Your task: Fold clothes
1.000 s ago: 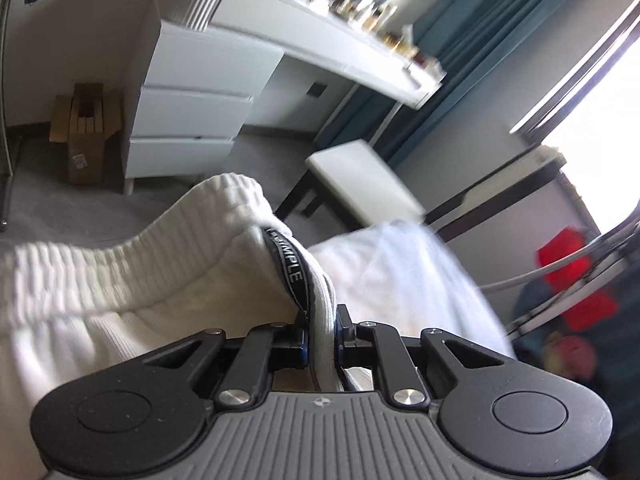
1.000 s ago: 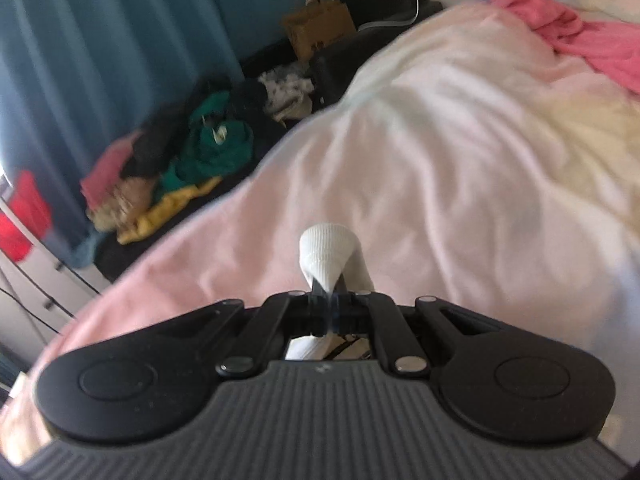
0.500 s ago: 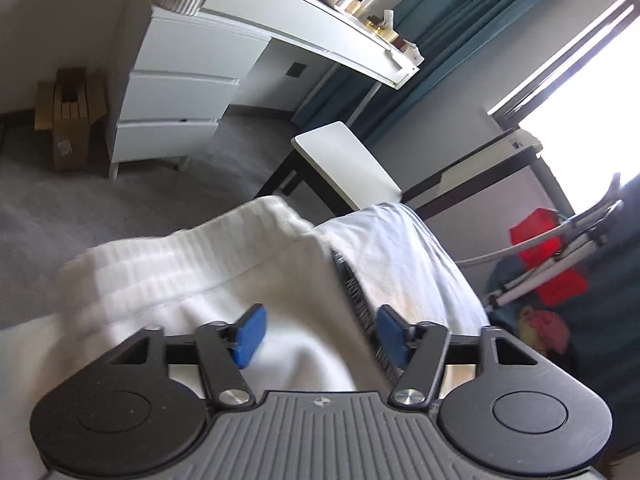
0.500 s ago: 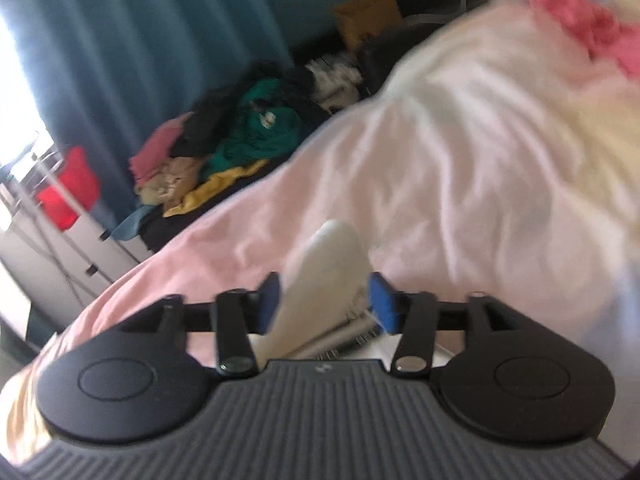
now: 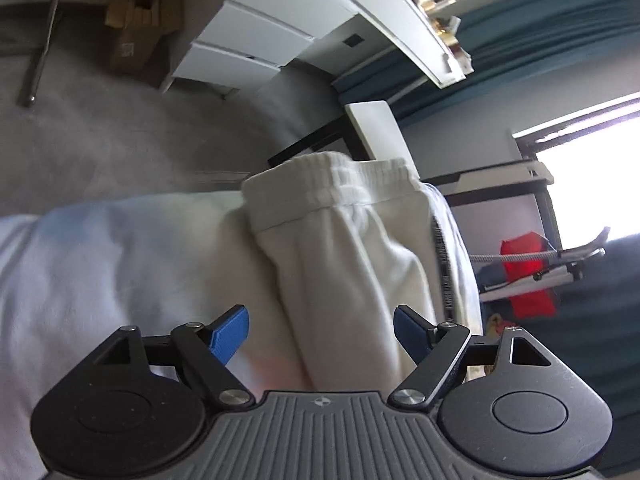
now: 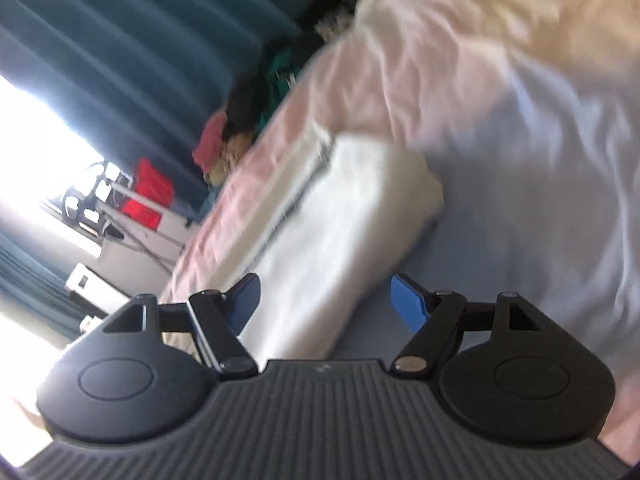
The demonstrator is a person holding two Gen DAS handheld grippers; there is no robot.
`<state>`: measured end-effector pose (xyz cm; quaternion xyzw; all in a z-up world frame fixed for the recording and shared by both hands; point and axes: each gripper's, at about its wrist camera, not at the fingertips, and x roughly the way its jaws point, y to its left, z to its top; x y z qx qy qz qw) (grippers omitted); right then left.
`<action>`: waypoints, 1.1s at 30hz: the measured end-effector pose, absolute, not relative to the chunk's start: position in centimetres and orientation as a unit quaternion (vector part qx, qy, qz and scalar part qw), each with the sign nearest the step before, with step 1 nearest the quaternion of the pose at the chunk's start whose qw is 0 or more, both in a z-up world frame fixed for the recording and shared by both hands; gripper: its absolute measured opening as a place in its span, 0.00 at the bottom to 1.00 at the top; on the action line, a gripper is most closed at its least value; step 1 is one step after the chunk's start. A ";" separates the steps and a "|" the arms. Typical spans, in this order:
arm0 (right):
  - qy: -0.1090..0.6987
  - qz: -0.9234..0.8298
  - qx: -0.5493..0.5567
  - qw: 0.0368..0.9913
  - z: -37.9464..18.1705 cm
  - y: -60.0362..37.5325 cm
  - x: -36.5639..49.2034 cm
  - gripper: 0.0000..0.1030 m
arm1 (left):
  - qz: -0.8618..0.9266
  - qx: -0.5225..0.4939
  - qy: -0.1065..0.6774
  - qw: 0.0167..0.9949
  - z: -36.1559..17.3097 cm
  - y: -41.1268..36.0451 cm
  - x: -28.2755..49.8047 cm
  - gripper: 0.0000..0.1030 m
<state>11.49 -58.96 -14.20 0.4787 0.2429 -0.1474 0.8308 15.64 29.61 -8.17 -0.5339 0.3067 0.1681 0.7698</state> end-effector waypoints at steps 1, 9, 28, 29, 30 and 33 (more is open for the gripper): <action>0.251 -0.143 0.483 0.826 -14.8 -58.8 11.9 0.73 | 0.168 -0.539 0.307 0.767 -8.8 29.6 15.8 0.78; 0.219 -0.155 0.507 0.819 -18.8 -59.0 16.7 0.73 | 0.205 -0.541 0.244 0.778 -11.0 29.5 19.8 0.59; 0.146 -0.252 0.494 0.819 -11.4 -59.4 9.9 0.12 | 0.181 -0.490 0.230 0.821 2.1 31.4 13.2 0.09; 0.143 -0.253 0.497 0.818 -11.2 -59.7 8.6 0.12 | 0.177 -0.494 0.235 0.818 2.2 31.9 11.9 0.09; 0.143 -0.250 0.500 0.817 -11.6 -59.8 7.1 0.12 | 0.175 -0.495 0.242 0.816 2.2 32.3 10.6 0.09; 0.149 -0.241 0.513 0.810 -12.1 -60.0 3.3 0.12 | 0.170 -0.496 0.263 0.810 1.3 33.4 6.8 0.09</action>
